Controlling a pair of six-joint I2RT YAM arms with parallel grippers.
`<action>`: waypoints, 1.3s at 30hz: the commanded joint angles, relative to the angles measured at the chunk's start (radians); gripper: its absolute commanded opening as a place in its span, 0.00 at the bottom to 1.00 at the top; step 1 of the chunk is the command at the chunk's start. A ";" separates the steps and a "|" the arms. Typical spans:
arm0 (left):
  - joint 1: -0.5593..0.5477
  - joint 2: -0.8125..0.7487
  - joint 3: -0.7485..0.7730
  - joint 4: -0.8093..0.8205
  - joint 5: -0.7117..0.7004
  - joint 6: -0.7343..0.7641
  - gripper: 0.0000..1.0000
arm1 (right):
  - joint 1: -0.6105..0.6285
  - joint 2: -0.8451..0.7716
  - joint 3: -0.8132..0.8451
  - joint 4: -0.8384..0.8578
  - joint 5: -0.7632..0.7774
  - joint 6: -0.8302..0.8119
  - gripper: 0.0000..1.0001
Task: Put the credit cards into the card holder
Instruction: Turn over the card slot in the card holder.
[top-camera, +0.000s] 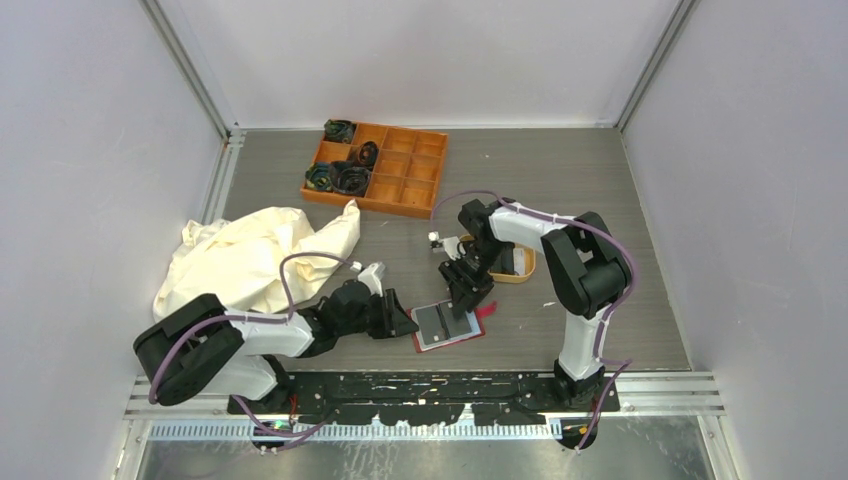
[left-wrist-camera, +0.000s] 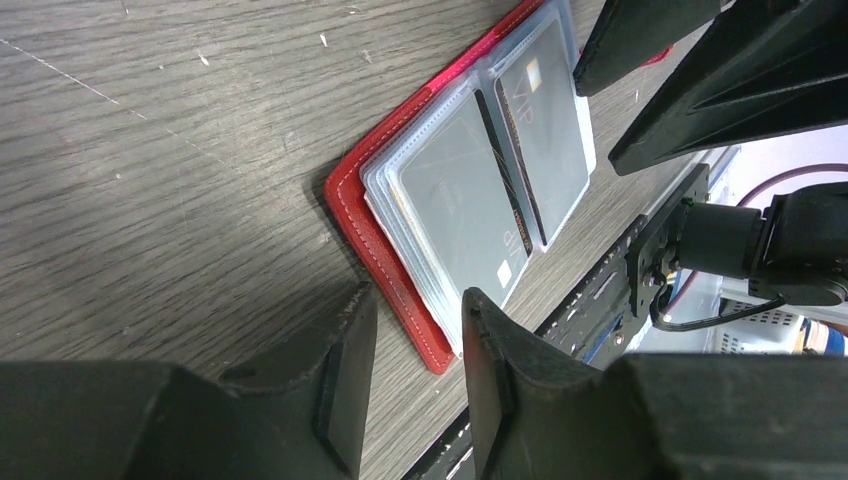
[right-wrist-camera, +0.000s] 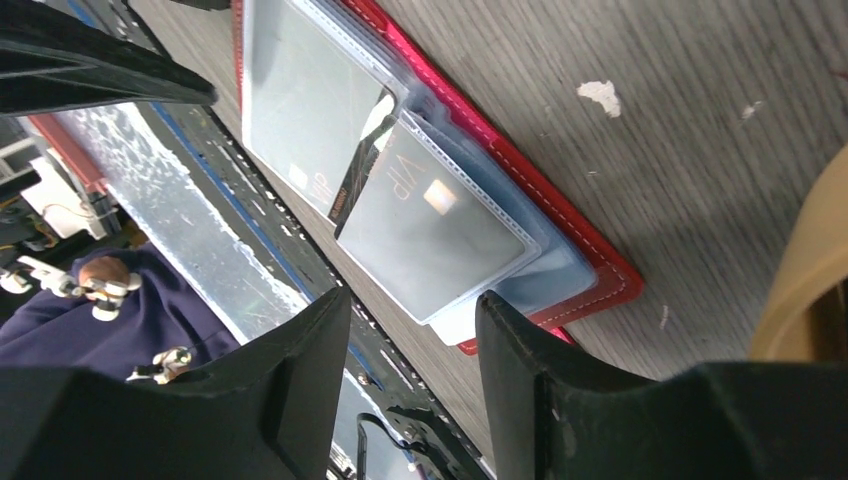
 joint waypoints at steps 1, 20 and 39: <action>-0.007 0.023 0.026 0.032 -0.001 0.005 0.38 | -0.019 -0.011 0.039 -0.023 -0.109 0.001 0.54; -0.011 0.058 0.039 0.045 0.011 0.003 0.35 | -0.044 -0.016 0.055 -0.075 -0.297 -0.048 0.52; -0.012 0.087 0.052 0.063 0.024 0.005 0.32 | -0.042 0.027 0.063 -0.100 -0.418 -0.079 0.53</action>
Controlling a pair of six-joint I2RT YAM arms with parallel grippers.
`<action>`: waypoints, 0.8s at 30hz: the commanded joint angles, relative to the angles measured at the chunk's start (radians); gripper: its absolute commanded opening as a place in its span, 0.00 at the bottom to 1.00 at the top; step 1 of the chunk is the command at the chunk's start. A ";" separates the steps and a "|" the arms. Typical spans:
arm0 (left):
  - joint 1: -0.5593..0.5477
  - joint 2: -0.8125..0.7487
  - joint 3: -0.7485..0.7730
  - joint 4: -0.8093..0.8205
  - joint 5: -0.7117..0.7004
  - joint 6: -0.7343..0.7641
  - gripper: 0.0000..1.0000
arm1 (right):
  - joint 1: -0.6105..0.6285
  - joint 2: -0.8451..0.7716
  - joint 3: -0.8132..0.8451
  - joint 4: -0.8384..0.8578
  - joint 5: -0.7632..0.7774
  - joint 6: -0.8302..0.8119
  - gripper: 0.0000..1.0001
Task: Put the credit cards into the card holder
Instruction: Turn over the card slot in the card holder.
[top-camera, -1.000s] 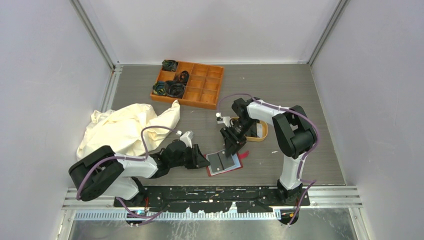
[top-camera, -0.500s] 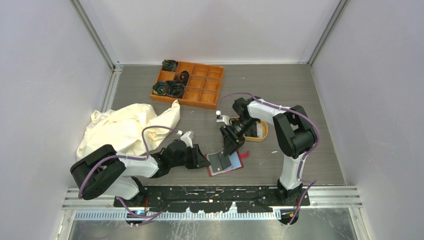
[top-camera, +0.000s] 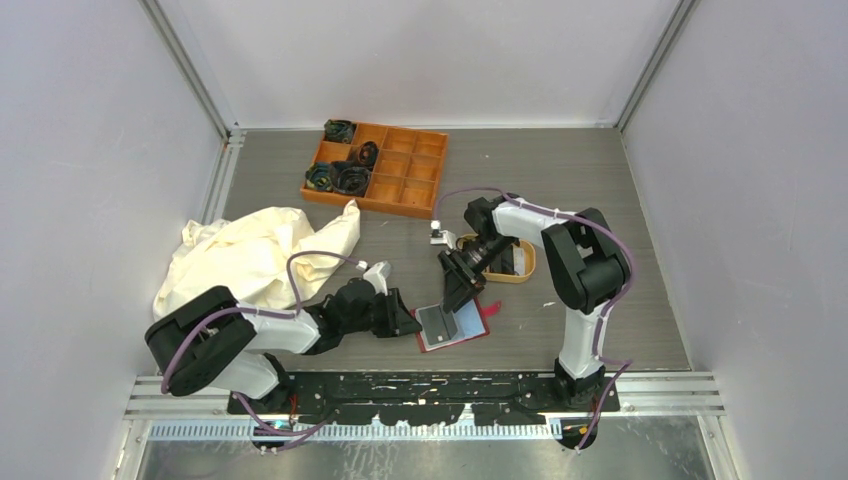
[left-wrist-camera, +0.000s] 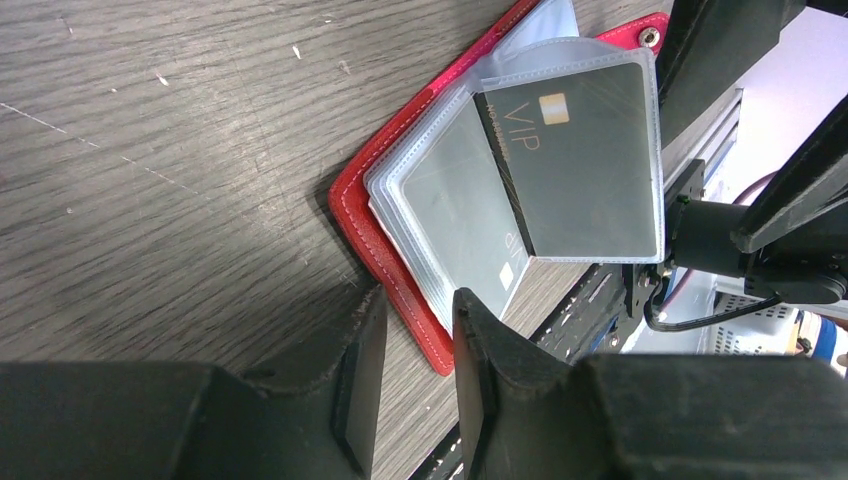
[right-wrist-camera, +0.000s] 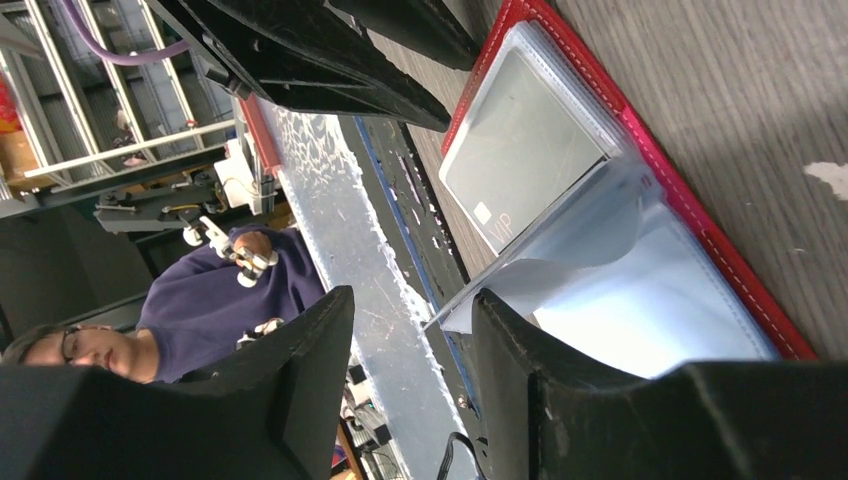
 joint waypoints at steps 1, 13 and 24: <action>-0.005 0.018 0.024 0.019 0.004 0.006 0.32 | 0.002 0.008 0.030 -0.022 -0.063 -0.021 0.53; -0.006 0.019 0.029 0.018 0.005 0.007 0.30 | 0.078 0.056 0.035 -0.002 -0.058 -0.030 0.56; -0.005 -0.020 0.021 -0.018 -0.010 0.013 0.30 | 0.115 0.029 0.051 0.003 0.032 -0.045 0.57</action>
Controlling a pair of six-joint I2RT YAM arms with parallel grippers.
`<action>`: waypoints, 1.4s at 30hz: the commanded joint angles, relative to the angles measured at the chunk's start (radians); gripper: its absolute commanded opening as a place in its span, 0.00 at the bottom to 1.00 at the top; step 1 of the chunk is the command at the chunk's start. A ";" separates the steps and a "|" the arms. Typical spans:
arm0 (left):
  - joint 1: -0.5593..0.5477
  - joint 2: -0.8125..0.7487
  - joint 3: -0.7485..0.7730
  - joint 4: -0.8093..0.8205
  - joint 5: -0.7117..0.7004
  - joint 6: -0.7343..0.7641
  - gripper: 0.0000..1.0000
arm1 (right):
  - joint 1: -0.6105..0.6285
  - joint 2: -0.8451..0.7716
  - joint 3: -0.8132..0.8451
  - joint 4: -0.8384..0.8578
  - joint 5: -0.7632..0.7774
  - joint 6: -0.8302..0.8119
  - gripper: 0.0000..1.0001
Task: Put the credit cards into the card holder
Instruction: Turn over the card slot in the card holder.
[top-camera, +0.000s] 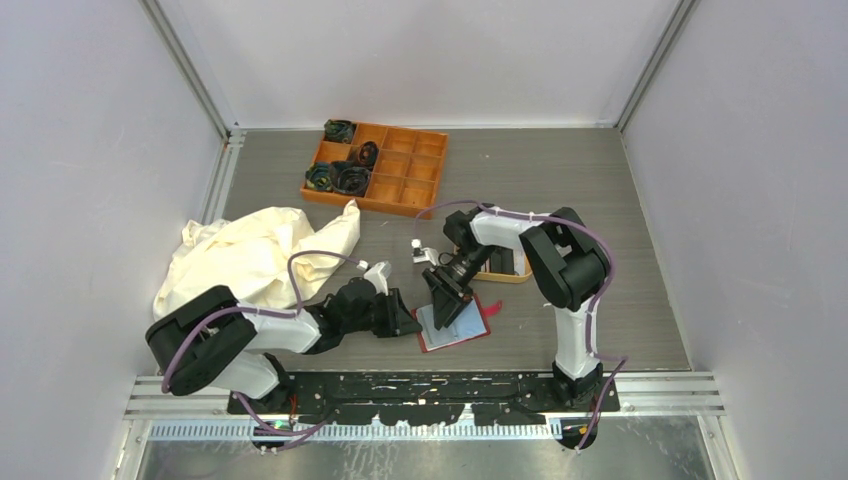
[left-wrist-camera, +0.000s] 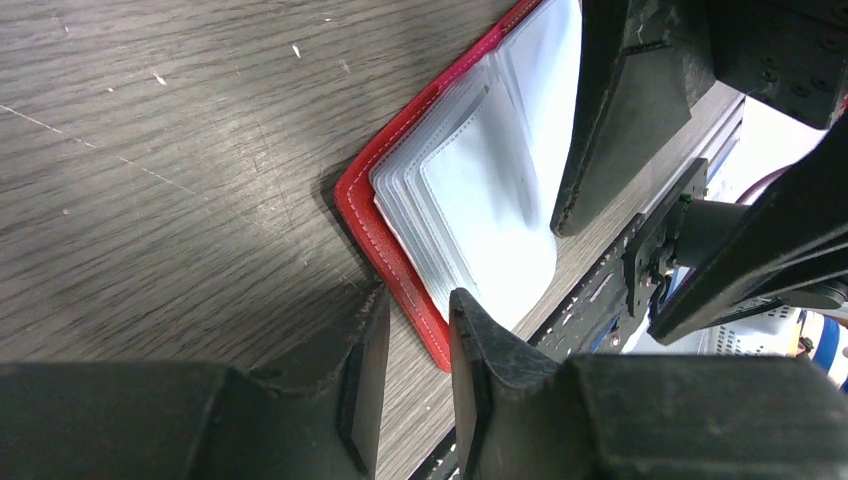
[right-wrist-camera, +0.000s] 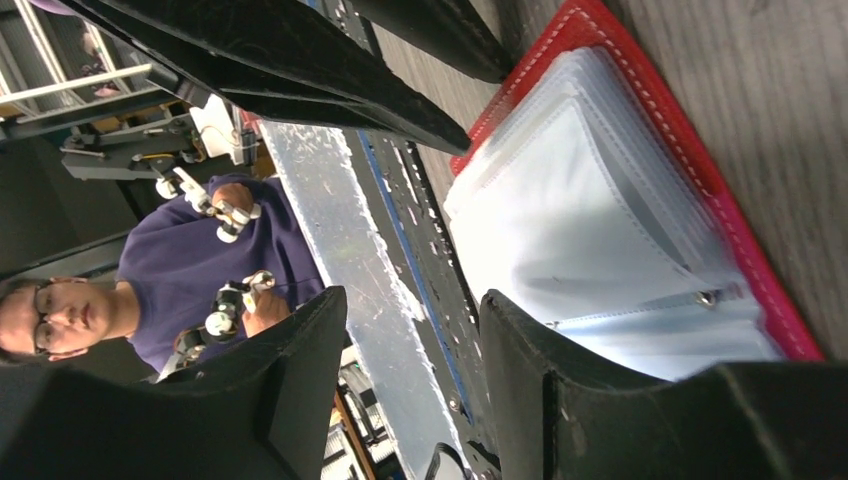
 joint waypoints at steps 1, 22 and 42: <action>-0.005 -0.034 0.011 -0.015 -0.015 0.013 0.30 | -0.004 -0.063 0.031 0.006 0.049 -0.019 0.57; -0.006 -0.253 -0.007 -0.137 -0.060 0.022 0.28 | 0.366 -0.556 -0.359 0.496 0.752 -0.358 0.79; -0.005 -0.234 -0.020 -0.121 -0.061 0.020 0.27 | 0.477 -0.496 -0.316 0.529 1.012 -0.283 0.76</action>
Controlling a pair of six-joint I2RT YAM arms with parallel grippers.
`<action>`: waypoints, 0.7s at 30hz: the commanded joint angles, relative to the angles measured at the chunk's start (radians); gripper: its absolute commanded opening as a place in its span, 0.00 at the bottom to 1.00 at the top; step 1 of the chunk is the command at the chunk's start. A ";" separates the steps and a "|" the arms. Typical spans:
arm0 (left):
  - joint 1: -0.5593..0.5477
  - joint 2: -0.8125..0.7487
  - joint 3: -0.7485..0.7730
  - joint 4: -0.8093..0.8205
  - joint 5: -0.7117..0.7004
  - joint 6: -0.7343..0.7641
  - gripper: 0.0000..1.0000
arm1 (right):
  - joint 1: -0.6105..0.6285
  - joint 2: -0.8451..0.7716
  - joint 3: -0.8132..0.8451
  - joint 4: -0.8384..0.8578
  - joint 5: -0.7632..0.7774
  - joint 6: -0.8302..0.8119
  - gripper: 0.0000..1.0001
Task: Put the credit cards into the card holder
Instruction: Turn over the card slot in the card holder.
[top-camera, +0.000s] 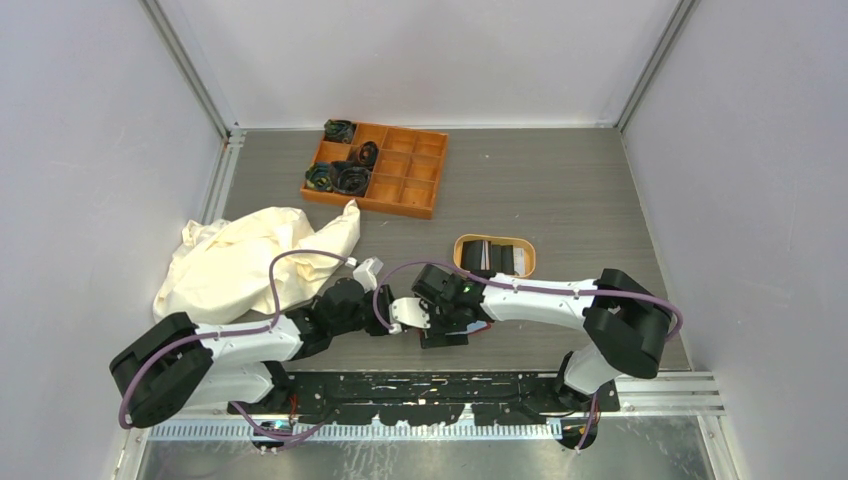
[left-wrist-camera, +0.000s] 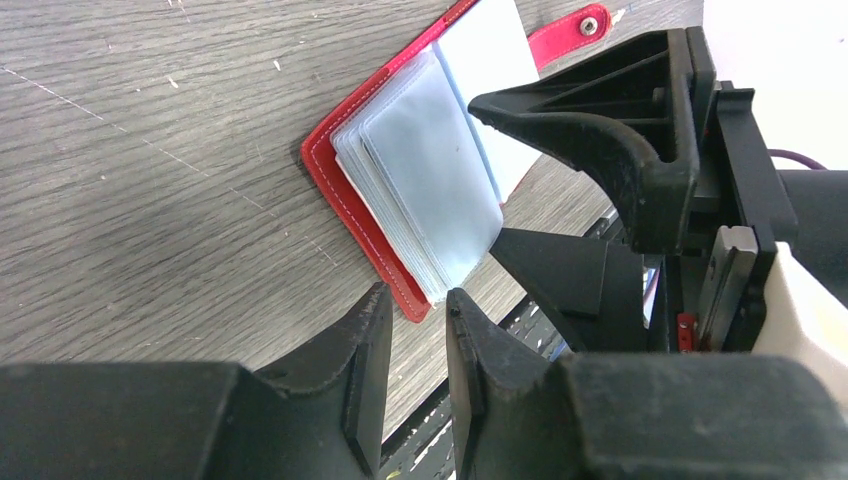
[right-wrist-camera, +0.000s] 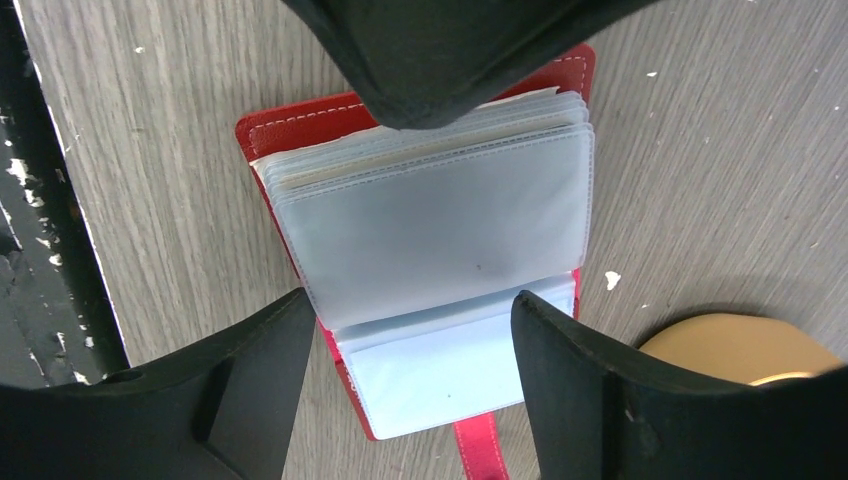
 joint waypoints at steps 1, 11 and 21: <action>-0.004 0.006 0.002 0.035 -0.010 0.014 0.27 | -0.003 -0.027 0.047 0.010 0.028 0.020 0.76; -0.004 0.022 0.011 0.041 -0.005 0.012 0.27 | -0.041 -0.063 0.058 -0.009 -0.022 0.045 0.77; -0.006 0.035 0.014 0.079 0.021 0.003 0.26 | -0.070 -0.070 0.064 -0.010 -0.003 0.062 0.76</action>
